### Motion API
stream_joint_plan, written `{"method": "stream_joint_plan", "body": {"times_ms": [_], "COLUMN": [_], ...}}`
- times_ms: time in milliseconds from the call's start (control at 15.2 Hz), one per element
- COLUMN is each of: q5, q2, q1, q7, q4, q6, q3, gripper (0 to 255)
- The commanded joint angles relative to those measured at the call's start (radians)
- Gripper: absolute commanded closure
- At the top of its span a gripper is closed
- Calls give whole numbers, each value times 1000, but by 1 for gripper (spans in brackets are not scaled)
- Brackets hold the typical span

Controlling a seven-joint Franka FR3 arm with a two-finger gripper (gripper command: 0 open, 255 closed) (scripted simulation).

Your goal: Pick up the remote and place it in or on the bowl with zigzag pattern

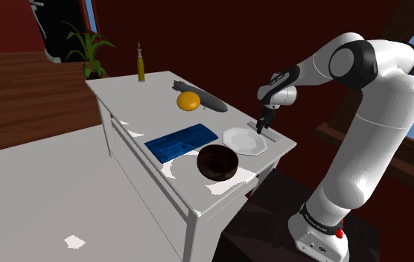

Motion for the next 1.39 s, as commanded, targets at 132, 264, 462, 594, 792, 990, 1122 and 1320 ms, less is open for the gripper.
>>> {"method": "stream_joint_plan", "body": {"times_ms": [132, 264, 462, 594, 792, 990, 1122, 1320], "q5": [-29, -47, -71, -85, -105, -122, -132, -144], "q2": [-34, -55, -86, -106, -133, -158, -174, -195], "q1": [5, 8, 11, 13, 14, 15, 16, 17], "q7": [20, 32, 49, 60, 74, 86, 93, 102], "q4": [10, 18, 31, 41, 58, 77, 90, 112], "q6": [-37, -63, -102, -128, -168, -208, -235, -275], "q3": [-7, -10, -13, -13, -13, -12, -11, -8], "gripper": [255, 255, 255, 255, 255, 255, 255, 255]}}
